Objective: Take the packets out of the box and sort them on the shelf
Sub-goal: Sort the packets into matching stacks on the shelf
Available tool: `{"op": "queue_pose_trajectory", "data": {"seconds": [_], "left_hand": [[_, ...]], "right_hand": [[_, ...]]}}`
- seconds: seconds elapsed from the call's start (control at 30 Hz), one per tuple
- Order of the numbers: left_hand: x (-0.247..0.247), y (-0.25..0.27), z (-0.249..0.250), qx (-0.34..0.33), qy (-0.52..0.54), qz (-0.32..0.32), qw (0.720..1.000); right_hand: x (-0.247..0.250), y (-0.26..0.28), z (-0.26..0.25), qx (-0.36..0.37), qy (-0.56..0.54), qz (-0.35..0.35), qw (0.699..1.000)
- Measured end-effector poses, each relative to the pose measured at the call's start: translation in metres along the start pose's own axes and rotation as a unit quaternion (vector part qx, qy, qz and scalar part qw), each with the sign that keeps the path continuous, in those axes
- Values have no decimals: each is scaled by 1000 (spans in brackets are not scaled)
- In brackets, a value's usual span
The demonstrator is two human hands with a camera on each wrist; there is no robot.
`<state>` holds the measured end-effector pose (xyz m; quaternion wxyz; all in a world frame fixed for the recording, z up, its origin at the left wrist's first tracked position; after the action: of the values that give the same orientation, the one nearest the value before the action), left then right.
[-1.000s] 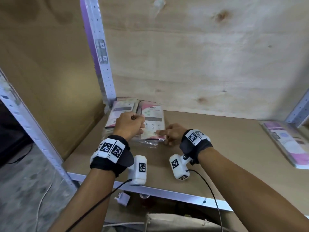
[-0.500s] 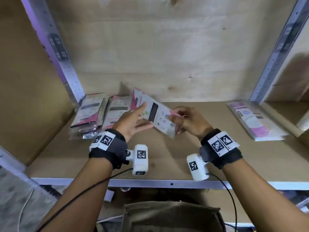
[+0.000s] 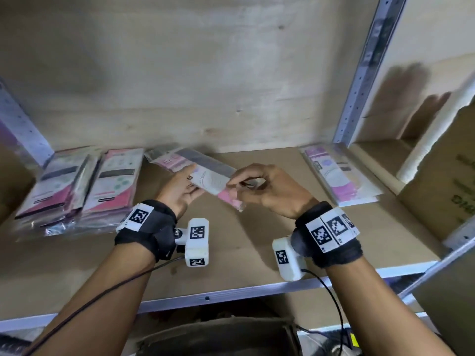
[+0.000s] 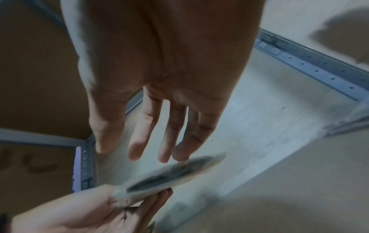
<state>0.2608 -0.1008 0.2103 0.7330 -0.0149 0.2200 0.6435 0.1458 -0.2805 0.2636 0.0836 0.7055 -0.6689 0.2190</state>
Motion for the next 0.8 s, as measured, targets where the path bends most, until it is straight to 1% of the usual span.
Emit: {"op": "queue_pose_trajectory", "data": {"seconds": [0.07, 0.13, 0.17, 0.23, 0.3, 0.33, 0.4, 0.5, 0.57, 0.63, 0.73, 0.8], "left_hand": [[-3, -1, -6, 6, -14, -7, 1000], [-10, 1, -12, 21, -34, -40, 998], [-14, 3, -15, 28, -45, -61, 997], [-22, 8, -20, 38, -66, -96, 992], [-28, 13, -24, 45, -83, -128, 987], [-30, 15, -26, 46, -90, -140, 985], [-29, 17, -28, 43, -107, -146, 983], [-20, 14, -25, 20, -119, -108, 987], [-9, 10, -17, -4, -95, -59, 994], [6, 8, -4, -37, -94, -11, 995], [27, 6, 10, -75, -143, 29, 987], [33, 8, 14, -97, -202, 29, 974]], "right_hand": [[12, 0, 9, -6, -28, 61, 998], [25, 2, 18, -12, 0, 119, 993], [30, 2, 24, -27, 5, 132, 991], [33, 3, 38, -81, -33, 117, 989], [28, 5, 49, -140, -91, 74, 983], [23, 6, 52, -158, -117, 48, 979], [15, 8, 56, -168, -173, -1, 971], [11, 12, 56, -157, -214, -37, 964], [13, 15, 53, -144, -203, -63, 967], [15, 18, 52, -135, -183, -89, 970], [17, 20, 54, -141, -169, -98, 971], [18, 19, 56, -144, -169, -88, 971]]}}
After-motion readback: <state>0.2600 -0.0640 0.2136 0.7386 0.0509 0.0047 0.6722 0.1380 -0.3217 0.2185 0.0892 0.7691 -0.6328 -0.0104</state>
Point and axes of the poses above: each hand's wrist, its own y-axis away from the middle knuckle, its own x-axis out of the back of the hand, z = x × y, the point moved 4 cm from there along -y, towards the middle knuckle, and after that the axes turned 4 degrees about -y, right-handed, at the moved point
